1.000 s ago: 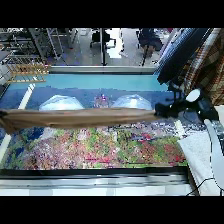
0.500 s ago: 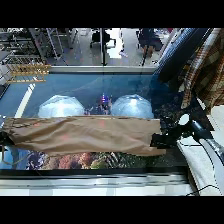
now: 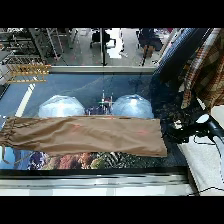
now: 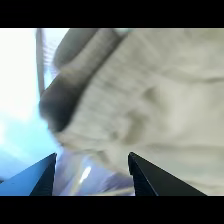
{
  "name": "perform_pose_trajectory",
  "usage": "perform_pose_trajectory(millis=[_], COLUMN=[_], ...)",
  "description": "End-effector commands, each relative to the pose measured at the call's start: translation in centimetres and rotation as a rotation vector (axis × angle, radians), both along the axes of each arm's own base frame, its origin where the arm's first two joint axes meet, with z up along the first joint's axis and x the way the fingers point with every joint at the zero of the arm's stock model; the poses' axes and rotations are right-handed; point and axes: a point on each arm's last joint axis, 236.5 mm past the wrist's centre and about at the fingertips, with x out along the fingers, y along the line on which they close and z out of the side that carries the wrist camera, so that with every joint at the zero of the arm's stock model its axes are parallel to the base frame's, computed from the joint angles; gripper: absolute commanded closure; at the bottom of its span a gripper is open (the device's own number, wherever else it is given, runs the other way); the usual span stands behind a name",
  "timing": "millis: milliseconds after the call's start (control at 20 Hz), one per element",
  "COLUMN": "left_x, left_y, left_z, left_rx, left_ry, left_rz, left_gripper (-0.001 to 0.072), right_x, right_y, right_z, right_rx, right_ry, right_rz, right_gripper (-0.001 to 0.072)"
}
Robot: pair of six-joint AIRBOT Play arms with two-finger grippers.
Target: Fold the clothes and pants, and hang the long-sleeved shirts on hangers.
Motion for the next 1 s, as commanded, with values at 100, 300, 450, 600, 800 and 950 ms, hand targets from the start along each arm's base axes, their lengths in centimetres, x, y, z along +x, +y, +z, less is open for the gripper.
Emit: perform_pose_trajectory(millis=[100, 300, 450, 600, 800, 950], left_x=[7.2, 8.2, 9.4, 9.2, 5.7, 2.7], left_y=[-5.9, -12.8, -18.1, -24.2, -31.7, -35.7], left_z=[5.9, 5.6, 5.2, 3.3, -1.7, -6.6], left_rx=[-0.101, -0.165, -0.201, -0.256, -0.347, -0.384], left_ry=[-0.291, -0.251, -0.228, -0.161, 0.017, 0.131], left_rz=[-0.105, -0.31, -0.419, -0.536, -0.661, -0.692], left_gripper=[0.0383, 0.0541, 0.062, 0.0686, 0.0686, 0.0686], right_x=[1.1, 1.2, 1.2, 3.0, 4.2, 4.4], right_y=[0.7, 3.6, 5.3, 3.4, -2.5, -6.9], right_z=[-2.5, -3.9, -5.5, -4.0, 2.0, 7.0], right_rx=[0.166, 0.338, 0.384, 0.308, 0.015, -0.212], right_ry=[-0.035, -0.008, 0.005, -0.067, -0.156, -0.202], right_rz=[0.013, 0.025, 0.064, 0.05, 0.057, 0.039], right_gripper=[0.0195, 0.0201, 0.0385, 0.069, 0.0692, 0.0693])
